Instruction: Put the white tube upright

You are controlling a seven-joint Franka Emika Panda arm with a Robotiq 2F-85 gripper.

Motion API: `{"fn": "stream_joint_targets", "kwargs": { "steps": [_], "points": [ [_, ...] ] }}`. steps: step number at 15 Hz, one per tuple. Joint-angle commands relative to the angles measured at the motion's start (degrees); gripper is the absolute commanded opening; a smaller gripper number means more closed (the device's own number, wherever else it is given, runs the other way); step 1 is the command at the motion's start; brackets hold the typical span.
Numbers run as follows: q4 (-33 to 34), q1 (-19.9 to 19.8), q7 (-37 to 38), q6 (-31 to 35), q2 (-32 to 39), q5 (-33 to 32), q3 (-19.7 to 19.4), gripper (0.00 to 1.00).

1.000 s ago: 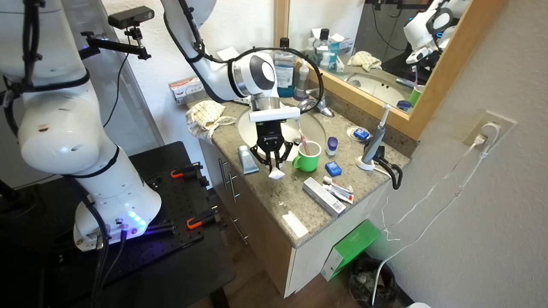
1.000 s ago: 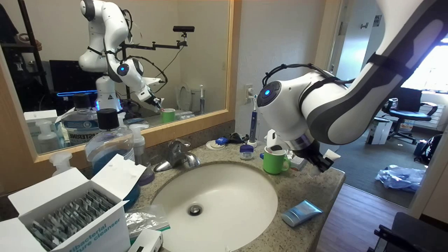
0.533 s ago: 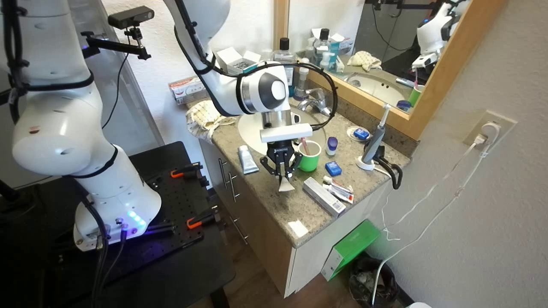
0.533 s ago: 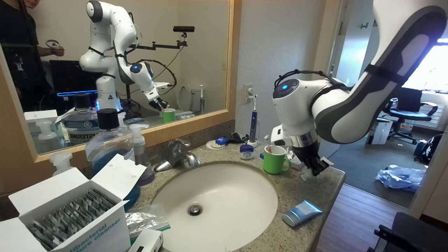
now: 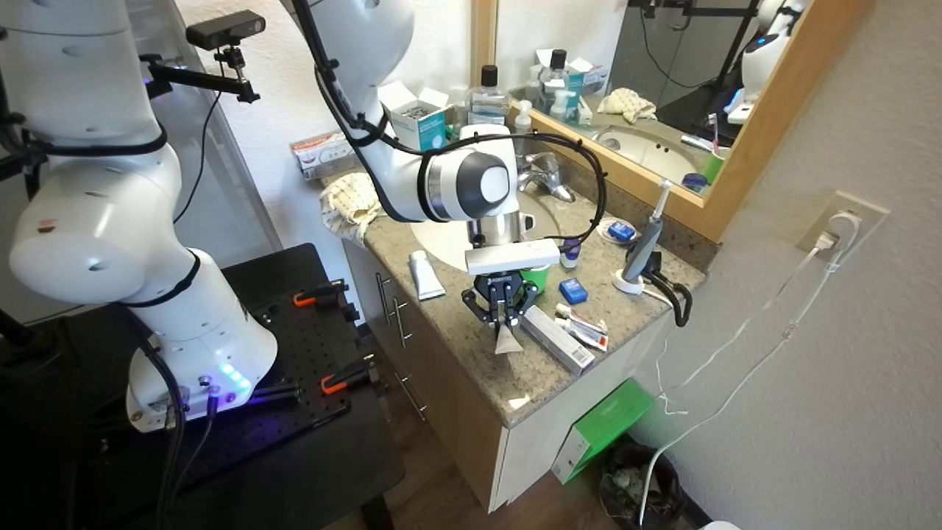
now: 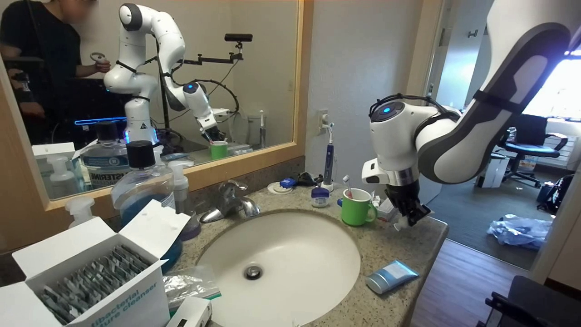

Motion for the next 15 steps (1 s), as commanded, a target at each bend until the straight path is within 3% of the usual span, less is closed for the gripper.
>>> {"fn": "stream_joint_targets", "kwargs": {
  "steps": [1,3,4,9,15],
  "points": [
    [0.0,0.5,-0.1,-0.1,0.0,0.2,-0.1,0.18],
    [0.0,0.5,-0.1,-0.1,0.0,0.2,-0.1,0.18],
    [0.0,0.4,-0.1,-0.1,0.0,0.2,-0.1,0.08],
    [-1.8,1.6,3.6,-0.7,-3.0,-3.0,-0.7,0.07],
    [-4.3,4.4,13.5,-4.6,-7.0,-12.9,0.2,0.07]
  ]
}}
